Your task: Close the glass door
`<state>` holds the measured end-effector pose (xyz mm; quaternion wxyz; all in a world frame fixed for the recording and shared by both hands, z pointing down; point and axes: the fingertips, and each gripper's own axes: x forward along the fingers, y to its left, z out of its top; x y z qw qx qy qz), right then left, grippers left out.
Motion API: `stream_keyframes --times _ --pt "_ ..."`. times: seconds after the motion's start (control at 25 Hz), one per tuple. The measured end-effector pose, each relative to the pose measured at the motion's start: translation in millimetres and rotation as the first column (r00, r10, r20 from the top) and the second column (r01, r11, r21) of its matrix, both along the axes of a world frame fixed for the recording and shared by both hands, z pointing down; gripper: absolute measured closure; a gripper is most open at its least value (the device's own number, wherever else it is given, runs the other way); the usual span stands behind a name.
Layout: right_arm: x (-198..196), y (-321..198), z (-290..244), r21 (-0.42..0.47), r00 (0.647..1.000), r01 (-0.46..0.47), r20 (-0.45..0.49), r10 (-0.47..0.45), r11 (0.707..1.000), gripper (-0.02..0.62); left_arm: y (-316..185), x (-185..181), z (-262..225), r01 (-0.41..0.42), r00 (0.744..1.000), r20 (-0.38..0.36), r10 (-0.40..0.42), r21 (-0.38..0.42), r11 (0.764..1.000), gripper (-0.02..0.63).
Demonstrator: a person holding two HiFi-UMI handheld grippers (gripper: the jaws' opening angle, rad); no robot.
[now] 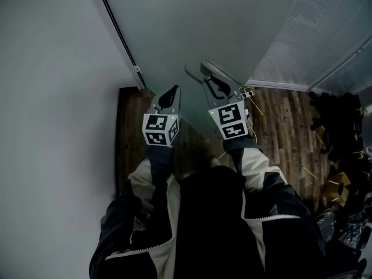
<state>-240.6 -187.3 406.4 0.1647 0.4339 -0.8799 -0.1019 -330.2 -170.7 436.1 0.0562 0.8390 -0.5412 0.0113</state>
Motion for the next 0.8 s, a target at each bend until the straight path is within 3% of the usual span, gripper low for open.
stream_keyframes --times 0.16,0.32,0.8 --pt "22.9 -14.4 -16.0 0.007 0.995 -0.075 0.065 0.074 0.997 0.591 -0.1 2.1 0.7 -0.017 1.0 -0.003 0.017 -0.002 1.0 0.601" --pt "52.1 -34.0 -28.7 -0.006 0.979 -0.177 0.1 0.176 0.984 0.592 -1.4 2.7 2.5 -0.021 1.0 -0.013 0.021 -0.01 1.0 0.601" --pt "64.0 -54.0 -16.1 -0.013 0.971 -0.225 0.081 0.225 0.974 0.592 -9.9 7.4 18.3 -0.027 0.999 -0.018 0.027 -0.011 1.0 0.601"
